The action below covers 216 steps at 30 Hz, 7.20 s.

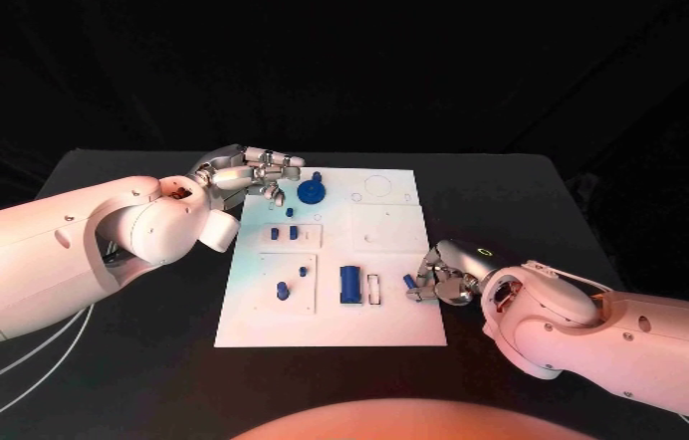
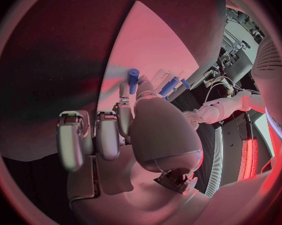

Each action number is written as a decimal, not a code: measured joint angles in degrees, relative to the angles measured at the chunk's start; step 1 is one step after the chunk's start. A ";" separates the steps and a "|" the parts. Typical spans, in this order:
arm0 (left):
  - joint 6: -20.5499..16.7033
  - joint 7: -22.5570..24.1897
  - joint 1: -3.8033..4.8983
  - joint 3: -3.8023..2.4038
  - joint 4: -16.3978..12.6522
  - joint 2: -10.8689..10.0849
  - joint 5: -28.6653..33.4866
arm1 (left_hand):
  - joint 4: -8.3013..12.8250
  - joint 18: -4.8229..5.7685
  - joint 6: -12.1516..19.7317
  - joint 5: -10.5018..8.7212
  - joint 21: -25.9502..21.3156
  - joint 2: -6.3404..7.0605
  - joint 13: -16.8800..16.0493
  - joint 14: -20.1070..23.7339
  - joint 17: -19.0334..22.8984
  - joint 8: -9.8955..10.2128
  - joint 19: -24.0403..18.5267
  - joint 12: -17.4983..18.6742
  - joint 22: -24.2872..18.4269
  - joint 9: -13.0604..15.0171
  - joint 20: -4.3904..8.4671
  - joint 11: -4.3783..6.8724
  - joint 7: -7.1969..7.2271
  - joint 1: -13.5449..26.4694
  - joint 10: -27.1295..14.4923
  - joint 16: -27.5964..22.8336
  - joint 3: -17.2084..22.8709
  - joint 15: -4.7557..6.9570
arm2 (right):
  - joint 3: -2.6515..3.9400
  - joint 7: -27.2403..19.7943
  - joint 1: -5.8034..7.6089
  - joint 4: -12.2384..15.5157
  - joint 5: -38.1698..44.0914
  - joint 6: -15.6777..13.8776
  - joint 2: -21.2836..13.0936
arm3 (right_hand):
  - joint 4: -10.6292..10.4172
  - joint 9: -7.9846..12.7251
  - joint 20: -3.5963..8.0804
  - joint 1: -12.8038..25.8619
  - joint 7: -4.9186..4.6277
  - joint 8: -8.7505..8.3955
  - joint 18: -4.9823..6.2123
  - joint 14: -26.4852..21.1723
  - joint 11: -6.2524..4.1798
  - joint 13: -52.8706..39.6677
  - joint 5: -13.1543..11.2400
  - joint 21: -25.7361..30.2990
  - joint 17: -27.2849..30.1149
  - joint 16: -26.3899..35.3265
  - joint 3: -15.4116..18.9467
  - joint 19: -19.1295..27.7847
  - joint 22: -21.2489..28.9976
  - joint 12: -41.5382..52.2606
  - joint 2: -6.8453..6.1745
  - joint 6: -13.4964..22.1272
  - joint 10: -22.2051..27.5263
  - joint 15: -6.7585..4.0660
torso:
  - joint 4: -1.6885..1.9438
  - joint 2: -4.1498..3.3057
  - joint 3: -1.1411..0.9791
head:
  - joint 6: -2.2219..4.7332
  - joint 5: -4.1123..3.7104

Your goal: Assemble the parts on the task board

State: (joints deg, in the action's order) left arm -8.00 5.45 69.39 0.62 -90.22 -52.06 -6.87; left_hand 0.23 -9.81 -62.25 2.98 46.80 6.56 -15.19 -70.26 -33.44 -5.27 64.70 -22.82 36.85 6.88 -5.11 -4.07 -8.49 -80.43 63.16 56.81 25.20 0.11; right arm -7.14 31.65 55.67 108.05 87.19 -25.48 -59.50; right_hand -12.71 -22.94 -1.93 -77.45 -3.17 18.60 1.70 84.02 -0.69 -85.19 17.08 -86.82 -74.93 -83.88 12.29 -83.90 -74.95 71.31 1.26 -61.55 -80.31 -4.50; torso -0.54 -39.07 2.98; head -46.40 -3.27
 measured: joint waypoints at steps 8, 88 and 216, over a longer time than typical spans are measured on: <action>0.18 -0.08 0.00 0.00 -0.03 -0.09 0.00 | 0.00 0.00 0.00 0.00 0.00 0.00 0.00 0.00 0.00 0.00 0.00 0.00 0.00 0.00 0.00 0.00 0.00 0.00 0.00 0.00 0.00 0.00 | 0.32 0.52 -0.70 -0.68 2.48 -0.03 2.44 | 0.90 -0.06 0.00 -2.06 0.04 -0.15 0.00 0.00 -0.02 0.30 0.00 -0.22 0.00 -0.23 -0.54 0.00 0.00 0.39 -0.35 -0.44 -0.02 0.00 | -0.02 0.03 -0.03 | -0.06 -0.10; 0.94 -0.76 0.00 0.01 -0.13 0.04 -0.11 | -0.16 0.00 0.00 0.00 0.00 0.00 -0.01 0.00 0.04 0.00 0.00 0.00 -0.05 -0.03 0.00 0.01 0.00 0.00 -0.40 0.00 -0.15 0.00 | 0.43 5.88 0.55 1.57 -16.42 -5.49 7.79 | -3.45 -3.30 0.20 7.27 0.73 1.15 -0.90 0.00 -0.83 10.27 16.66 -0.92 -0.01 -0.68 -24.50 -0.20 0.01 -0.05 -8.44 -0.29 -1.01 -0.01 | -0.03 -0.02 -0.03 | 0.04 0.31; -18.45 16.97 -7.37 -0.09 7.49 8.88 11.62 | -0.65 4.15 33.42 -2.48 -46.14 -6.11 14.89 45.29 33.08 4.66 -41.79 22.19 -31.42 -6.56 -3.71 -2.18 6.17 39.57 -33.75 -55.34 -19.83 -5.84 | 4.55 -51.94 7.41 -25.09 -76.20 -2.43 16.15 | 11.94 20.42 -6.52 34.03 -2.69 -18.20 4.89 -53.60 5.84 84.36 -14.33 86.33 73.36 83.44 -12.06 60.19 60.24 -70.57 -0.91 33.65 49.65 7.67 | 0.39 7.87 -2.50 | 11.93 3.21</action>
State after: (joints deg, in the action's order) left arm -26.44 22.42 62.02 0.53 -82.72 -43.18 4.75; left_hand -0.42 -5.66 -28.83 0.50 0.66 0.45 -0.30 -24.97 -0.37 -0.61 22.91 -0.63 5.44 0.32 -8.82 -6.25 -2.32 -40.86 29.40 1.47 5.37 -5.74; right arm -2.60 -20.29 63.08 82.96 10.99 -27.91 -43.35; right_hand -0.77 -2.53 -8.45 -43.42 -5.86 0.40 6.59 30.43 5.14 -0.84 2.75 -0.49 -1.57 -0.43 0.23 -23.72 -14.71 0.74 0.35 -27.89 -30.67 3.17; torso -0.15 -31.20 0.48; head -34.46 -0.07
